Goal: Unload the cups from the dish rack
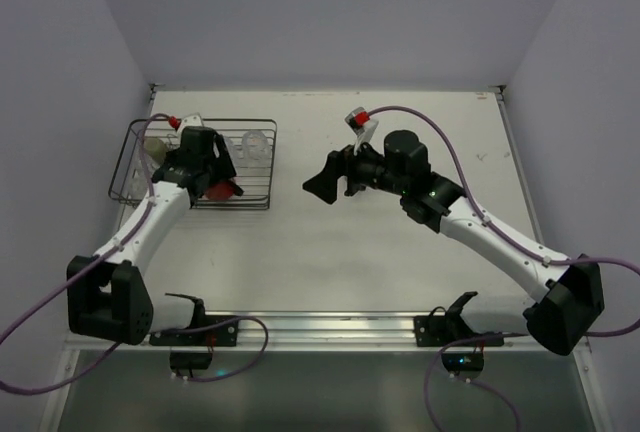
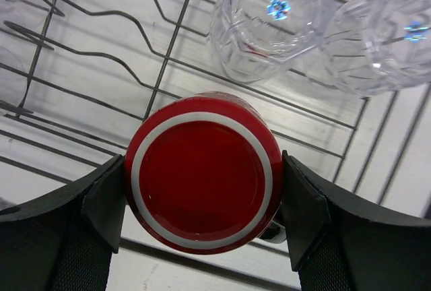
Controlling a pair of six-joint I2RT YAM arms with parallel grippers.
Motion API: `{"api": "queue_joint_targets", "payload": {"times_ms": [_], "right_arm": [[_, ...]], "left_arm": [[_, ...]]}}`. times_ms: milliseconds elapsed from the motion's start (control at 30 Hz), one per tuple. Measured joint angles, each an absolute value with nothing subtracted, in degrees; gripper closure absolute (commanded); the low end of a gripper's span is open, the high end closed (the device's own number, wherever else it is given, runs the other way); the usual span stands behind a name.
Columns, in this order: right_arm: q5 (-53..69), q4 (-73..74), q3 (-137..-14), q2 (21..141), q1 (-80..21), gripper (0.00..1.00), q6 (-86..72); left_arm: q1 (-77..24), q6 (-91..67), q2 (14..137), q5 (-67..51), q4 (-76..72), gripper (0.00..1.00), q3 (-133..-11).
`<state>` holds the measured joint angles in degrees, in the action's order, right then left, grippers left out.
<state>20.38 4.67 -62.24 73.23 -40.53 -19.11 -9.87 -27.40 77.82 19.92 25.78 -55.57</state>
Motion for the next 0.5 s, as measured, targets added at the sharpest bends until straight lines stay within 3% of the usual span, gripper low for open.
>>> {"api": "queue_joint_targets", "payload": {"times_ms": [233, 500], "right_arm": [[22.00, -11.31, -53.58, 71.50, -40.60, 0.08, -33.78], [26.59, -27.40, -48.90, 73.71, -40.60, 0.19, -46.85]], "left_arm": [[-9.78, -28.10, 58.96, 10.76, 23.24, 0.71, -52.77], [-9.78, -34.72, 43.75, -13.19, 12.05, 0.73, -42.30]]}}
